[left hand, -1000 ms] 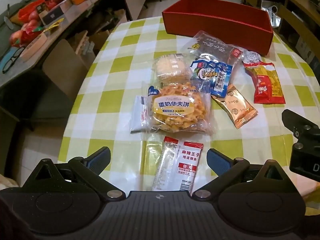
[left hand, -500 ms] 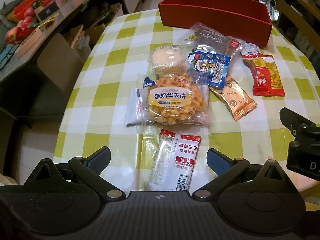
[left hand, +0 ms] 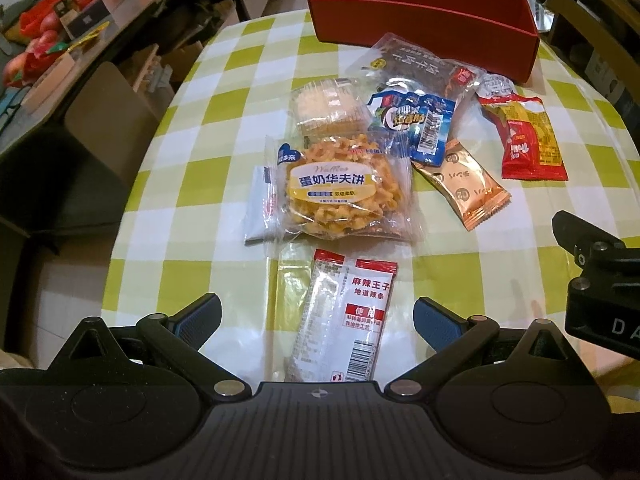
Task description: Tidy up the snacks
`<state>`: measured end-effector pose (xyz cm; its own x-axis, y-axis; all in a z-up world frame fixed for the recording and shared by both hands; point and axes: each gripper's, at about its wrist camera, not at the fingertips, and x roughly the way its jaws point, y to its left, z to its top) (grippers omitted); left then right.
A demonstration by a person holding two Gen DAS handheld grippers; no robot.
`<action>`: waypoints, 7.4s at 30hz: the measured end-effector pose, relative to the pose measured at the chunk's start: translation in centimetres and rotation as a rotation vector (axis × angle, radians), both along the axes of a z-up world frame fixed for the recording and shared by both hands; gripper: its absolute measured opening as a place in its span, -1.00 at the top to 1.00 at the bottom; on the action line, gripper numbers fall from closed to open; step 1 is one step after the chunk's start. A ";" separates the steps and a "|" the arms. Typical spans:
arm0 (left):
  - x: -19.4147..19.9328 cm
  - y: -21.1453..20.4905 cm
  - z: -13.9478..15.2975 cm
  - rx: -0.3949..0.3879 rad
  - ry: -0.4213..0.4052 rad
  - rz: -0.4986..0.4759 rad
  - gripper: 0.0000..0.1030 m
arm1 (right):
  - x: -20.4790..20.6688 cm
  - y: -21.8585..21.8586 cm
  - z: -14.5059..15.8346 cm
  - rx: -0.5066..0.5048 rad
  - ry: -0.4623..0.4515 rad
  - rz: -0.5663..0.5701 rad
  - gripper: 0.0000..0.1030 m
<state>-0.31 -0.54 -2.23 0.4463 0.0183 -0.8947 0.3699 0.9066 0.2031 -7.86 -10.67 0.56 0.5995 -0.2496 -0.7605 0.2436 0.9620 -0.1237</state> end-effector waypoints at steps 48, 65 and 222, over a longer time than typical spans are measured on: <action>0.1 0.3 0.0 0.013 -0.017 0.013 -1.00 | 0.3 0.3 -1.4 -0.009 0.074 0.019 -1.00; 0.0 -0.1 -0.5 0.028 -0.007 -0.001 -0.98 | 0.4 0.3 -1.7 -0.013 0.102 0.022 -1.00; 6.1 3.0 -0.9 -0.194 0.229 0.074 -0.05 | 9.1 -3.4 -2.8 0.678 0.146 0.198 0.26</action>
<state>5.82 2.44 -3.17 0.2368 -0.1378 -0.9617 0.3173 0.9466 -0.0575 1.19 -14.03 -2.24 0.4646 0.4087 -0.7856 0.0829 0.8631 0.4981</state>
